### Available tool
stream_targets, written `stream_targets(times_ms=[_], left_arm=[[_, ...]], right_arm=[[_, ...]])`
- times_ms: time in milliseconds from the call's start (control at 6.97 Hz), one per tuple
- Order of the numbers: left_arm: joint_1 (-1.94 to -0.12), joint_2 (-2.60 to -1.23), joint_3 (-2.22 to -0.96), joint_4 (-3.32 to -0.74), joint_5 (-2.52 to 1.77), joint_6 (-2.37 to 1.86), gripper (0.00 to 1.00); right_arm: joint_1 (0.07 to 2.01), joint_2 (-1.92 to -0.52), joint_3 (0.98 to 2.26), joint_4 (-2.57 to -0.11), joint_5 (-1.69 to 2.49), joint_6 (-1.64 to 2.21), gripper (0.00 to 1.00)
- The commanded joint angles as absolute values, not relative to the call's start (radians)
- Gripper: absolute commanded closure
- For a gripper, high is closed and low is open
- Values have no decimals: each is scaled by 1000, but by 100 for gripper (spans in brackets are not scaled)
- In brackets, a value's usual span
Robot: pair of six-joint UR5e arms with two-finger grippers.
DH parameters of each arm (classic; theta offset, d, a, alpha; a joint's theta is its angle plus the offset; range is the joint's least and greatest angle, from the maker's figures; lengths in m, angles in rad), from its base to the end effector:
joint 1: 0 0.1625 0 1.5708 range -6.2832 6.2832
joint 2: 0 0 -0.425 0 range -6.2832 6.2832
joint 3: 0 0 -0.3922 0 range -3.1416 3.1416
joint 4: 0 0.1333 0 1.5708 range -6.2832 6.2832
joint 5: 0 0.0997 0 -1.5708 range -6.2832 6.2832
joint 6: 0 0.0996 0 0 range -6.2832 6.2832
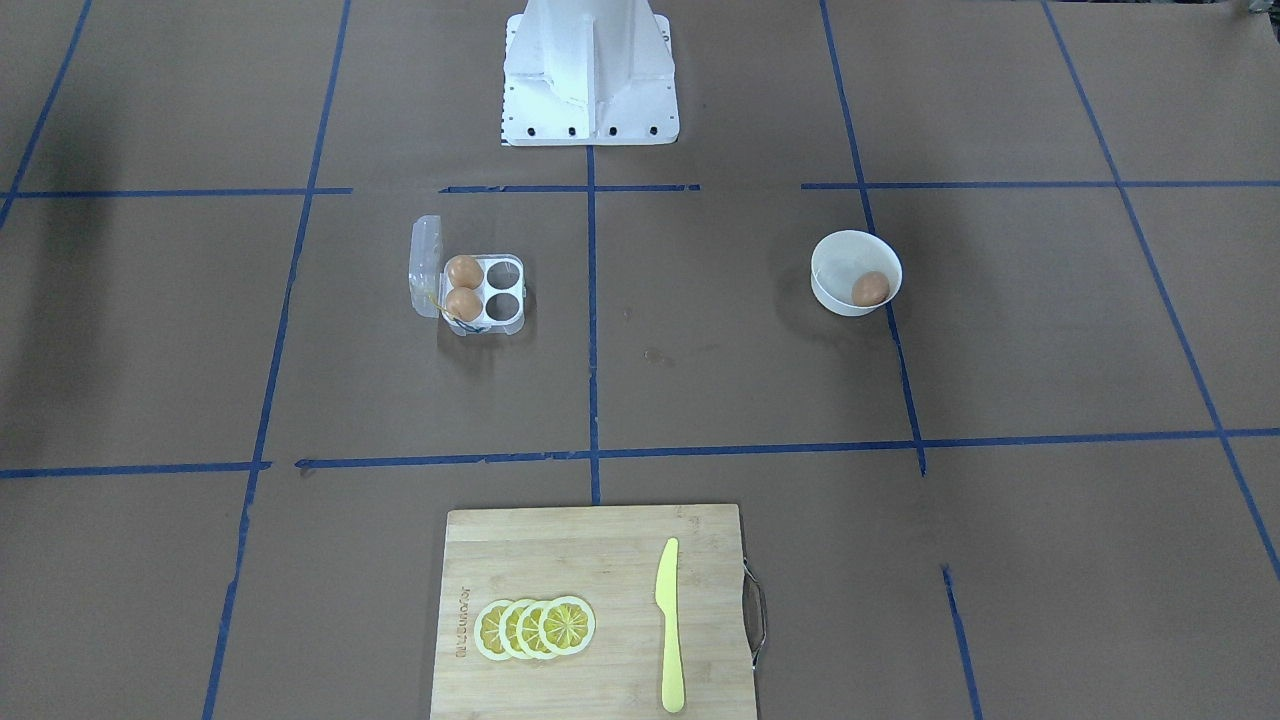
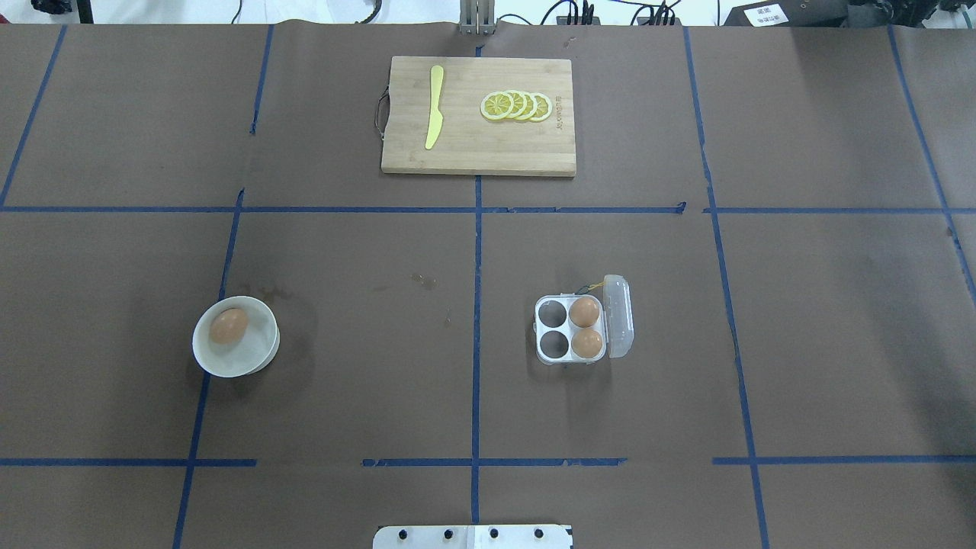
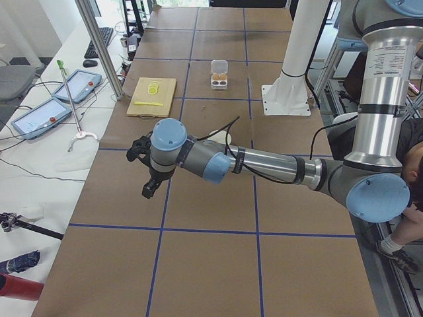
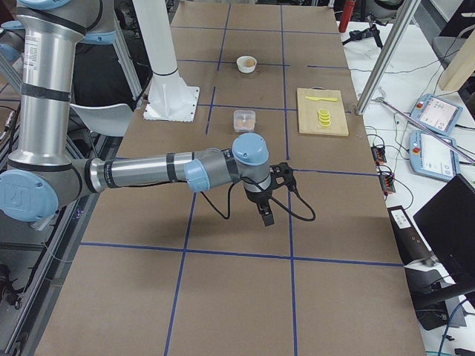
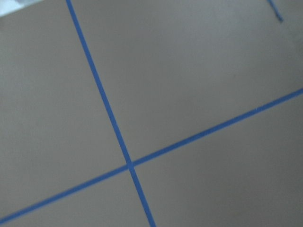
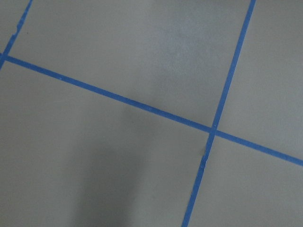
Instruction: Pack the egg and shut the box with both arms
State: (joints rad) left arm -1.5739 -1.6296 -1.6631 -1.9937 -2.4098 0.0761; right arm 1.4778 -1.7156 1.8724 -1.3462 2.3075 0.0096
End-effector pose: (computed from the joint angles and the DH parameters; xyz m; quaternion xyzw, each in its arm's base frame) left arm -0.0609 -0.5324 0.5295 0.2738 0.3801 0.1472 0.8711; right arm 0.0247 -0.4503 0.5532 0.1585 -0.3622 -0.1064 0.9124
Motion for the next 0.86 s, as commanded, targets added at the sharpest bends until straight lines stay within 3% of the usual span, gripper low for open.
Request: stream_targets(times_ms=[0, 287, 430, 717], left_arm=[[-1572, -1637, -1637, -2207, -2483, -105, 0], [-1530, -1625, -1637, -2425, -2505, -121, 0], [-1412, -1634, -1641, -2428, -2535, -150, 0], [-1247, -1632, -1748, -2438, -2419, -401, 0]], right_arm=[[1479, -1684, 1864, -1315, 2315, 110, 0], [1479, -1671, 1865, -1315, 2364, 120, 0], [1477, -1672, 1870, -1313, 2364, 118, 0], [1479, -1674, 1867, -1313, 2362, 118, 0]])
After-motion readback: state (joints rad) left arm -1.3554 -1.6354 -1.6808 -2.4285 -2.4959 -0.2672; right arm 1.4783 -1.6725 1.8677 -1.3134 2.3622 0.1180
